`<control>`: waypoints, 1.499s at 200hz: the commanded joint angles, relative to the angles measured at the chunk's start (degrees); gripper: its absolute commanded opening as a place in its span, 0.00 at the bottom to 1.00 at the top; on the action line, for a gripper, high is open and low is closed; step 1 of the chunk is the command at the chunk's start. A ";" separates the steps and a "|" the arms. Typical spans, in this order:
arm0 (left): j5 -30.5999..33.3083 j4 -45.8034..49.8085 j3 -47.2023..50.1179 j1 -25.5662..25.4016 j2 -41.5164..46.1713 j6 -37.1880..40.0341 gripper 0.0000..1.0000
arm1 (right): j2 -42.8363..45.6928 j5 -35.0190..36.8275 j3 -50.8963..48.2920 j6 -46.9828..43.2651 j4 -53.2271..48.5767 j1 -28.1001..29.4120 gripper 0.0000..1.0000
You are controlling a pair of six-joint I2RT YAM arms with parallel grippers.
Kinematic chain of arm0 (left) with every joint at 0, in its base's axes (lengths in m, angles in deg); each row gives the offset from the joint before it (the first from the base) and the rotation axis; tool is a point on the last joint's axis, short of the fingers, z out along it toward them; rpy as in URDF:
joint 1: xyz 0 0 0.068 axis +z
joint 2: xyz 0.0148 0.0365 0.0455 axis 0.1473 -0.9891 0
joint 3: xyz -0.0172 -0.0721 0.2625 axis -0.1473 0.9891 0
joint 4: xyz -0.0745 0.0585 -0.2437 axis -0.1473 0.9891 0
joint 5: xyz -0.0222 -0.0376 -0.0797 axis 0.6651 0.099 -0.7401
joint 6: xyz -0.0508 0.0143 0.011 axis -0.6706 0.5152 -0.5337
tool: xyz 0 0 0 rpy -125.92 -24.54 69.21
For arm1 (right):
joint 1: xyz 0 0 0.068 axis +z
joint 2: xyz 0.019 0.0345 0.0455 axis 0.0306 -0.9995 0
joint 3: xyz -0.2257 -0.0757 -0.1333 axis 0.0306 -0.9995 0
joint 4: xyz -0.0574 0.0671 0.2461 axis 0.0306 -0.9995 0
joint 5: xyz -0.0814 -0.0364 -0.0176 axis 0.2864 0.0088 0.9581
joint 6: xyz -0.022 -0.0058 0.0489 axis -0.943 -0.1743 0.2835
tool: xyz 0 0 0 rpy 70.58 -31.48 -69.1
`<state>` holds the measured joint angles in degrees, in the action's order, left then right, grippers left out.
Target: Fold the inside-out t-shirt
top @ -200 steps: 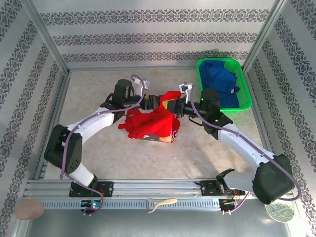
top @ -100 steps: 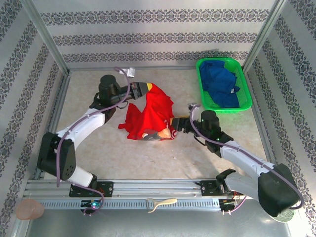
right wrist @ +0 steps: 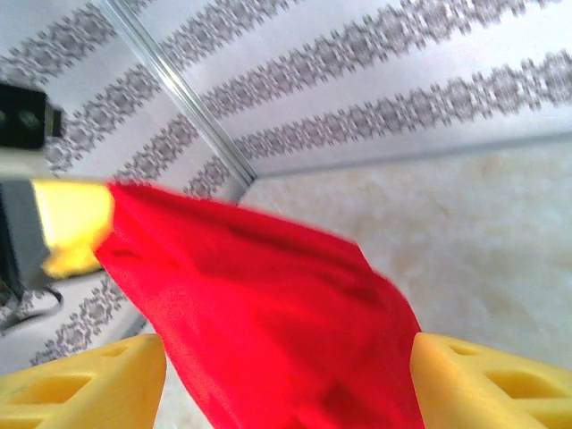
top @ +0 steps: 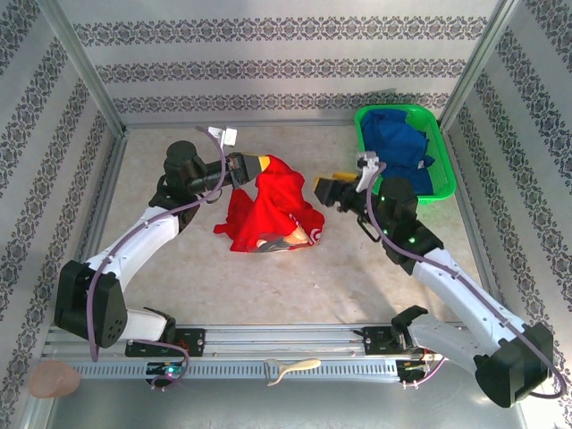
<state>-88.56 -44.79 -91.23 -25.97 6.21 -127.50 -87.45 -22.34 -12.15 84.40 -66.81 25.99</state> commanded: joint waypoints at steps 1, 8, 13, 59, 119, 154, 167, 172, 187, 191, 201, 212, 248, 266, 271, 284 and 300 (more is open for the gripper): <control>-1.90 0.03 1.52 0.09 2.70 3.45 0.00 | -5.42 0.71 5.04 -2.74 -2.37 2.03 0.72; -1.30 -0.09 2.09 0.09 2.73 3.37 0.00 | -7.71 1.14 6.57 -2.76 -2.00 2.91 0.70; -0.88 -0.16 2.46 0.08 2.79 3.24 0.00 | -9.21 1.40 7.46 -2.76 -1.55 3.51 0.68; 5.10 -5.41 6.97 0.00 3.88 1.97 0.00 | -22.77 1.66 11.05 -3.06 2.25 10.73 0.38; 14.35 -5.54 9.08 0.01 3.68 0.30 0.00 | -25.22 7.36 -5.02 3.96 10.90 24.36 0.23; 12.71 -9.08 11.56 0.01 3.95 0.83 0.00 | -15.89 9.00 -10.66 3.92 8.14 22.42 0.42; 12.24 -10.92 13.11 0.01 4.60 1.85 0.00 | -10.58 9.44 -9.70 2.35 4.55 20.26 0.53; 11.82 -11.42 13.60 -0.07 4.85 2.44 0.00 | -8.89 9.58 -9.19 1.57 2.89 19.36 0.56; 9.89 -13.34 14.84 -0.02 5.01 3.40 0.00 | -5.03 9.65 -6.33 -0.99 -1.73 16.61 0.60; 9.60 -13.81 15.06 -0.04 5.00 3.37 0.00 | -4.26 9.61 -5.49 -1.71 -2.92 15.87 0.61; 8.59 -15.56 15.69 -0.04 4.74 2.65 0.00 | -3.40 9.14 -3.51 -2.84 -4.53 14.34 0.64; 7.90 -16.32 15.90 0.00 4.30 1.77 0.00 | -3.50 8.09 -1.21 -4.05 -5.93 12.68 0.69; 6.42 -17.16 15.14 0.01 3.13 -0.52 0.00 | -9.60 6.86 5.49 -6.19 -6.96 12.15 0.72; 6.09 -16.71 14.47 -0.04 3.06 -0.88 0.00 | -13.90 6.95 7.92 -6.63 -6.09 12.83 0.72; 6.03 -16.61 14.39 -0.08 3.15 -0.93 0.00 | -15.14 6.87 8.61 -6.75 -5.82 12.94 0.72; 5.81 -16.14 14.09 -0.15 3.23 -0.89 0.00 | -18.21 6.18 10.65 -6.79 -5.24 13.11 0.72; 5.65 -15.34 13.93 -0.17 3.49 -0.89 0.00 | -22.20 4.85 13.46 -7.10 -5.23 12.96 0.71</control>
<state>-81.02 -57.67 -75.56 -25.97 9.45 -127.67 -105.39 -15.30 -3.29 79.11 -71.90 38.54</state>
